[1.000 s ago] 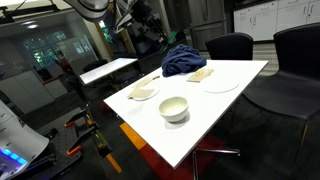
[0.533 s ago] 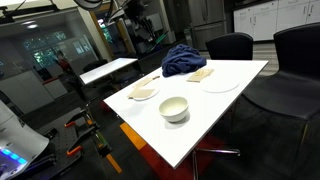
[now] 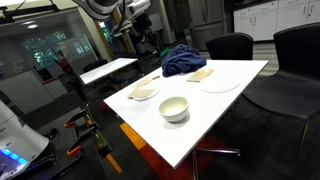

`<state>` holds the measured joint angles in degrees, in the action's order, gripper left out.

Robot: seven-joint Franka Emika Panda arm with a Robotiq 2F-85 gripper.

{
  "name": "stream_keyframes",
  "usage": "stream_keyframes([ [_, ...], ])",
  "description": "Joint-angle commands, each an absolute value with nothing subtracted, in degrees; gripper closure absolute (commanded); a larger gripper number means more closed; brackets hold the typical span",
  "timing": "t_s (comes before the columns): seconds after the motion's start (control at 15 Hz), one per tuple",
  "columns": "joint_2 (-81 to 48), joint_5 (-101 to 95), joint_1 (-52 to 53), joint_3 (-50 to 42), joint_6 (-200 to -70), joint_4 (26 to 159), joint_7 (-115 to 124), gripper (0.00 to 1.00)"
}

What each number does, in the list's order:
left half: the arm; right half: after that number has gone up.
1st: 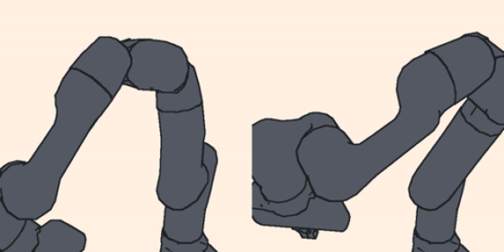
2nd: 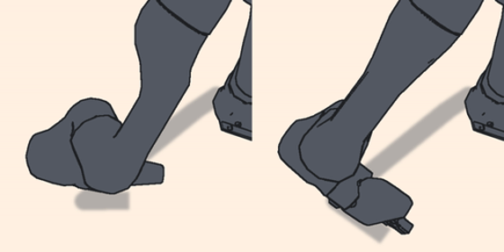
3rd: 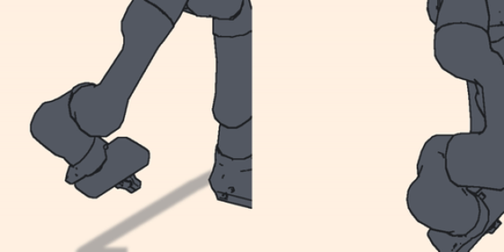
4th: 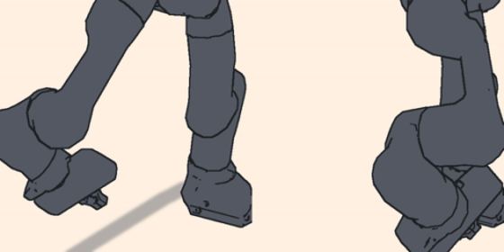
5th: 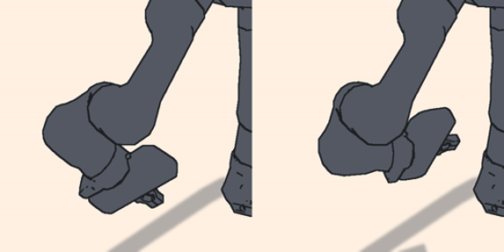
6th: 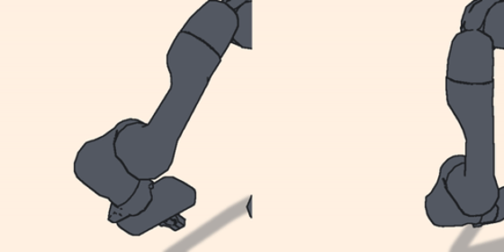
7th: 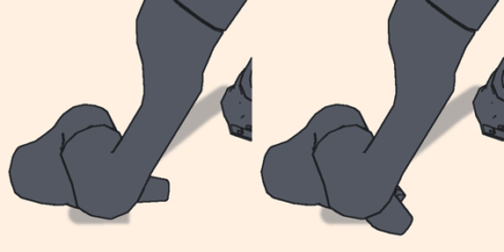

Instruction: Take the pen out of the bowl and put it on the table

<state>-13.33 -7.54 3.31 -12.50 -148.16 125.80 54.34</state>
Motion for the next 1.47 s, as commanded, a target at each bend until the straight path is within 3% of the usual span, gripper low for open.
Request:
stream_keyframes([
  [0.0,-17.55,-8.94,2.31,-12.44,-148.93,122.64,55.38,0.97],
  [0.07,-15.26,-8.03,2.34,-11.99,-148.22,124.75,54.39,0.87],
  [0.4,-17.54,-8.02,2.33,-12.36,-148.43,123.18,54.31,0.87],
  [0.47,-17.54,-8.02,2.32,-12.36,-148.43,123.12,54.31,0.97],
  [1.4,-38.27,6.00,1.56,-10.91,-142.30,102.21,60.40,0.97],
])
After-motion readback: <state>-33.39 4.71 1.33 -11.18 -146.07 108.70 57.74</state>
